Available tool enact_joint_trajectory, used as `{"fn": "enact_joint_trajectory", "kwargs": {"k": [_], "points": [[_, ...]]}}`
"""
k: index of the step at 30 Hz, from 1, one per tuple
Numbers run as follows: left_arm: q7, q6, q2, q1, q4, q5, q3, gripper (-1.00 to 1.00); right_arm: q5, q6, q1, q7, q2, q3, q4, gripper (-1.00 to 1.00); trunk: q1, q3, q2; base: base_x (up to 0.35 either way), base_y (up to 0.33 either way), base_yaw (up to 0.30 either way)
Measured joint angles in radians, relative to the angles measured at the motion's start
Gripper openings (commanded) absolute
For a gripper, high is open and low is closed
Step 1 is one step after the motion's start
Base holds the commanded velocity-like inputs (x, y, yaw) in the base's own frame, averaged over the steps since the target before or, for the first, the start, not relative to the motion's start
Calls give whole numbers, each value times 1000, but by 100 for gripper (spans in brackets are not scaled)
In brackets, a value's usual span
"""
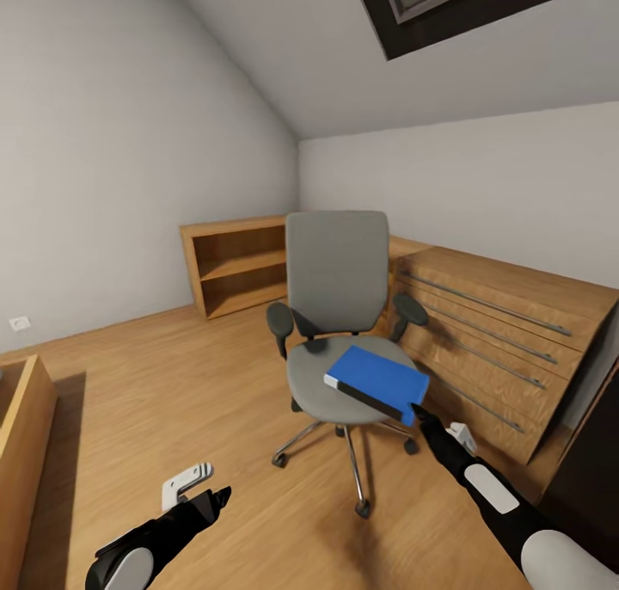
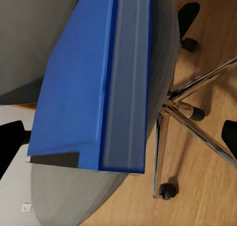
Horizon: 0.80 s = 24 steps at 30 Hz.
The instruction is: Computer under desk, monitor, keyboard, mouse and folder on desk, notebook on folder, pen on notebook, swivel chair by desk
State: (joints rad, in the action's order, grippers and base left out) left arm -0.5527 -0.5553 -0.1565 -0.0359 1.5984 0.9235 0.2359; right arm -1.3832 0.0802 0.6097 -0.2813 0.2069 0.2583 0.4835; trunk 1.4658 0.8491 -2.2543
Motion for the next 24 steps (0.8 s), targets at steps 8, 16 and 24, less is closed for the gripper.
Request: {"fn": "enact_joint_trajectory", "kwargs": {"k": [8,16,24], "points": [[0,1,1,0,-15,-1,0,100,1,0,0,0,0,0,0,100,0,0,0,27,41,0],[0,4,1,0,-15,-1,0,100,0,1,0,0,1,-1,1,100,0,0,0,59,1,0],[0,4,1,0,-15,0,0,100,1,1,0,0,1,0,0,100,0,0,0,96,0,0]]}}
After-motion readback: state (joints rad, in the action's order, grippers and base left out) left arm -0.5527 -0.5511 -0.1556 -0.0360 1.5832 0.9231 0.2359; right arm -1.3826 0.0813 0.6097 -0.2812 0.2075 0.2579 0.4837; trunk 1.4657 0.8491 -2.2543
